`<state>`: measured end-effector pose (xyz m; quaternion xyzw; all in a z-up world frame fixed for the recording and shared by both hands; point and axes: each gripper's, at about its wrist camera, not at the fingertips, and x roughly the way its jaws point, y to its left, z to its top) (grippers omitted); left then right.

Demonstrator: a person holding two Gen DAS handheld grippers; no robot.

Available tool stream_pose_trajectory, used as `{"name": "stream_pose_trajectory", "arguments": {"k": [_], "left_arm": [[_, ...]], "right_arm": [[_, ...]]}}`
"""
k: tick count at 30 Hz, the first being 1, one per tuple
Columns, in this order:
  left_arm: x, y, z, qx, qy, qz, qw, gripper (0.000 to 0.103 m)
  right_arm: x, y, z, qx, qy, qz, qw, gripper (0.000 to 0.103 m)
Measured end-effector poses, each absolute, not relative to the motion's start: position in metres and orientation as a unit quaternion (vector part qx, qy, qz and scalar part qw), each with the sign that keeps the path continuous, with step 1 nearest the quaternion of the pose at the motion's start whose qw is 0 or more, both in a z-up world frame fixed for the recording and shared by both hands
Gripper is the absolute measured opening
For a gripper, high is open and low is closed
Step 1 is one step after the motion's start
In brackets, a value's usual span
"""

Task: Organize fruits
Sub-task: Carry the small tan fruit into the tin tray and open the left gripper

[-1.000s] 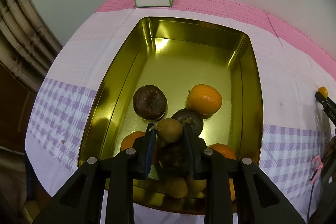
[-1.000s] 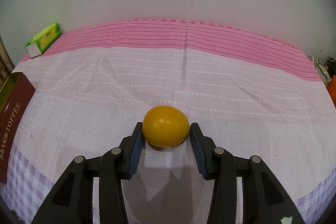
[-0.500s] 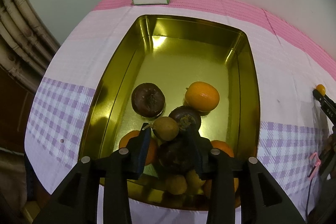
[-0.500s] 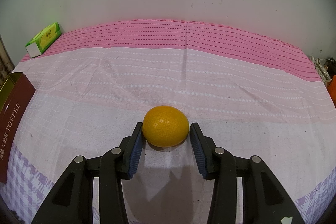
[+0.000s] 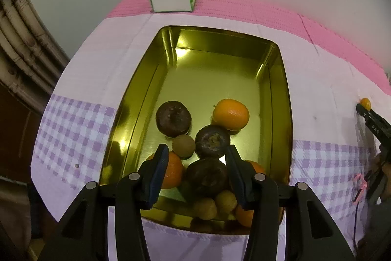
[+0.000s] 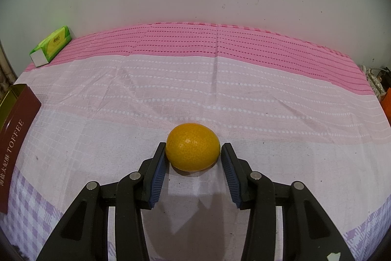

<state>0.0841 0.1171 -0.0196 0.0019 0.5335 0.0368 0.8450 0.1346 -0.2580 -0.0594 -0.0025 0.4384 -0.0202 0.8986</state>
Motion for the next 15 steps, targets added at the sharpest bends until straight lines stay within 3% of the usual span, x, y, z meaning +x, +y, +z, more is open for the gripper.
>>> {"name": "stream_pose_trajectory", "arguments": {"k": [7, 11, 15], "left_arm": [[0.081, 0.126, -0.008, 0.0, 0.528, 0.038, 0.848, 0.05], [0.075, 0.135, -0.001, -0.003, 0.523, 0.047, 0.851, 0.057], [0.071, 0.145, 0.002, -0.006, 0.517, 0.056, 0.854, 0.058]], "right_arm": [[0.135, -0.258, -0.059, -0.003, 0.438, -0.02, 0.899, 0.042], [0.135, -0.258, -0.059, -0.004, 0.438, -0.021, 0.899, 0.042], [0.135, -0.257, -0.059, -0.007, 0.438, -0.022, 0.899, 0.04]]}}
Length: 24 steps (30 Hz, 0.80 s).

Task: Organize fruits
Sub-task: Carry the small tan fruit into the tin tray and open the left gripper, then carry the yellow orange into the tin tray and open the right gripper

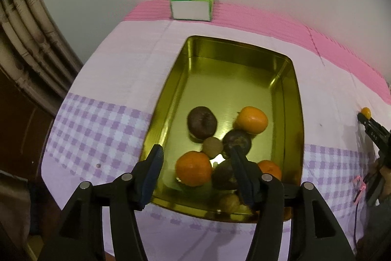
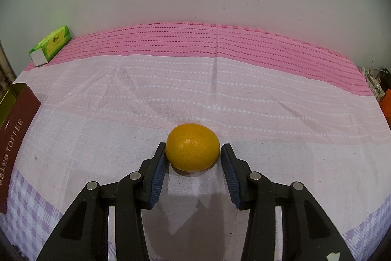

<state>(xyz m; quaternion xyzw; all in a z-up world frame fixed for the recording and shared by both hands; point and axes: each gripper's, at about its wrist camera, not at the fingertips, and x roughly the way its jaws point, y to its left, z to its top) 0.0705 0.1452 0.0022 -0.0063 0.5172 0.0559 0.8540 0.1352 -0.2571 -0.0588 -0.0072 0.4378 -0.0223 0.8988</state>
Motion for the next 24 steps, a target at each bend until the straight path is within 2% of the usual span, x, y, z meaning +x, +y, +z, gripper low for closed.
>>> {"name": "stream_pose_trajectory", "arguments": {"k": [18, 24], "left_arm": [[0.052, 0.173, 0.001, -0.029, 0.504, 0.072, 0.86, 0.059], [0.047, 0.178, 0.001, -0.034, 0.502, 0.07, 0.861, 0.061]], "right_arm": [[0.133, -0.253, -0.054, -0.01, 0.441, -0.028, 0.897, 0.039], [0.126, -0.237, -0.032, -0.005, 0.427, -0.011, 0.904, 0.039]]}}
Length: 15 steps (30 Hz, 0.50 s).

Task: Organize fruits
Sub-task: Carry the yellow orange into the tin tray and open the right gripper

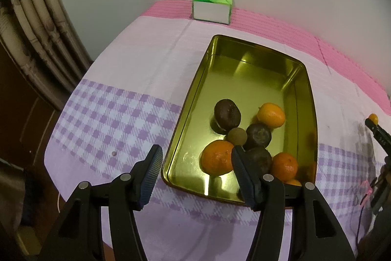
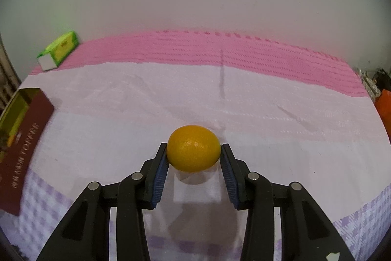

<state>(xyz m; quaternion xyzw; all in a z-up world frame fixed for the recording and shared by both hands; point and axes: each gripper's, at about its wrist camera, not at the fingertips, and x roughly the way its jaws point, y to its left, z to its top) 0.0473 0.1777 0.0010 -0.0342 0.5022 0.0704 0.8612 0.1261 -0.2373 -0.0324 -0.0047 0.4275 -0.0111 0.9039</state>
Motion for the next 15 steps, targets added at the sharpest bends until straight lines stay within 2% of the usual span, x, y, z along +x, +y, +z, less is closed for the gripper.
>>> {"name": "stream_pose_trajectory", "arguments": {"k": [2, 4, 15], "left_arm": [[0.046, 0.179, 0.002, -0.031, 0.502, 0.078, 0.861, 0.067], [0.043, 0.18, 0.003, -0.031, 0.5, 0.082, 0.861, 0.069], [0.029, 0.182, 0.01, -0.023, 0.488, 0.084, 0.868, 0.071]], "right_arm": [[0.124, -0.226, -0.024, -0.005, 0.423, 0.003, 0.906, 0.039], [0.121, -0.212, -0.015, -0.006, 0.418, 0.02, 0.908, 0.039], [0.105, -0.095, 0.021, -0.038, 0.404, 0.15, 0.901, 0.039]]}}
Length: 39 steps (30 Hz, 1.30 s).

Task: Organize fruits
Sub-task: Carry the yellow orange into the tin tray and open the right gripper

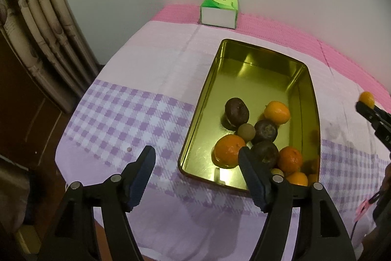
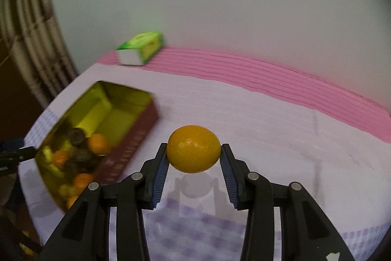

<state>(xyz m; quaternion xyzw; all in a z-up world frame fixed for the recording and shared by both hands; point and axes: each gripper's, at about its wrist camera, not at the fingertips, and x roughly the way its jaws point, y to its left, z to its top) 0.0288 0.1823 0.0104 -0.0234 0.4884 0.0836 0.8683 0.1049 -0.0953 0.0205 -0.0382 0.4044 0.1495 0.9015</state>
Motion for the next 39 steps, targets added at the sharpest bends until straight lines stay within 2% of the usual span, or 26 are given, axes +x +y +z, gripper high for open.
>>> {"name": "stream_pose_trajectory", "arguments": {"k": [6, 14, 39], "left_arm": [[0.02, 0.182, 0.015, -0.009, 0.482, 0.09, 0.872, 0.078], [0.014, 0.191, 0.016, -0.024, 0.477, 0.098, 0.873, 0.079], [0.015, 0.21, 0.014, -0.055, 0.476, 0.121, 0.869, 0.079]], "right_arm": [[0.094, -0.04, 0.022, -0.054, 0.409, 0.203, 0.888, 0.039], [0.087, 0.011, 0.019, -0.084, 0.415, 0.239, 0.874, 0.039], [0.089, 0.052, -0.01, -0.135, 0.444, 0.248, 0.851, 0.039]]}}
